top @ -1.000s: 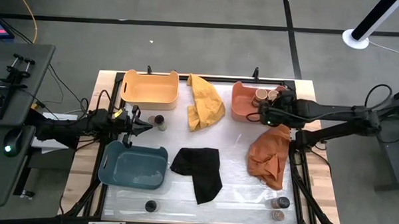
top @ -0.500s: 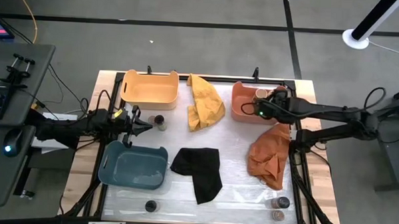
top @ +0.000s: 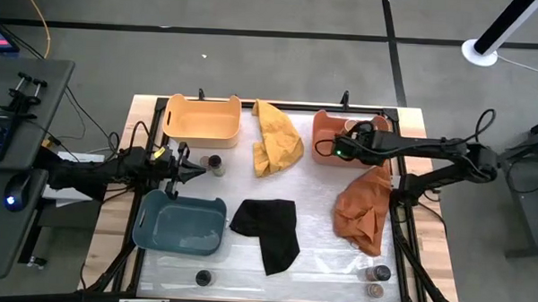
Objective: Sort spices by type
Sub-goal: Put the gold spice bottle into the orange bin
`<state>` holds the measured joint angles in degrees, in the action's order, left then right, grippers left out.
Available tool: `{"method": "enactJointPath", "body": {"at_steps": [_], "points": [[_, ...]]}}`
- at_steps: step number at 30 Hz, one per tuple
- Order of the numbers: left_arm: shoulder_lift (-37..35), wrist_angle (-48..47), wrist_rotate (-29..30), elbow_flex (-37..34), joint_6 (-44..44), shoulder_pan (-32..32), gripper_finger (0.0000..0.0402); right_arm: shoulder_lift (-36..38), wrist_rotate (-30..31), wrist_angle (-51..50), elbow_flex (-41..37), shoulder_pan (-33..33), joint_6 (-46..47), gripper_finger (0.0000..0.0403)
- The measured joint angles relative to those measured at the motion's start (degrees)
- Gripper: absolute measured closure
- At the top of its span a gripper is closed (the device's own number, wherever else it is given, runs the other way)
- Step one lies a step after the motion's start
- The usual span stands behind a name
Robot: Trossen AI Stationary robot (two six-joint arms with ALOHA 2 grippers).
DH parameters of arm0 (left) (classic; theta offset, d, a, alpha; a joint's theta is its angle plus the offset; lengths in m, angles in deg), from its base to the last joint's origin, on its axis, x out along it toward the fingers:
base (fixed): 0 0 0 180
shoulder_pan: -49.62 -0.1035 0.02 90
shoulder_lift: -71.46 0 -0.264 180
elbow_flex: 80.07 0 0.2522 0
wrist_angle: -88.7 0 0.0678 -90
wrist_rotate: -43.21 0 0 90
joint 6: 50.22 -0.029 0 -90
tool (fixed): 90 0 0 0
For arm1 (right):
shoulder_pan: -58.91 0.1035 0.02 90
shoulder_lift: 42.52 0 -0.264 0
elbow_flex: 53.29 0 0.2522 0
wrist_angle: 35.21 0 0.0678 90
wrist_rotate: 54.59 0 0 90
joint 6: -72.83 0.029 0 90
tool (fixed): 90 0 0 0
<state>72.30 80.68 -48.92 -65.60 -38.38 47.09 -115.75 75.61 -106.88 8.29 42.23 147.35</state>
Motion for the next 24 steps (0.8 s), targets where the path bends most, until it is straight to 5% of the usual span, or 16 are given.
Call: {"method": "enactJointPath", "body": {"at_steps": [24], "points": [[0.00,0.00,-0.02,0.00,0.00,-0.01,0.0401,-0.34,-0.77,-0.51,0.00,-1.66,-1.51,0.0114]]}}
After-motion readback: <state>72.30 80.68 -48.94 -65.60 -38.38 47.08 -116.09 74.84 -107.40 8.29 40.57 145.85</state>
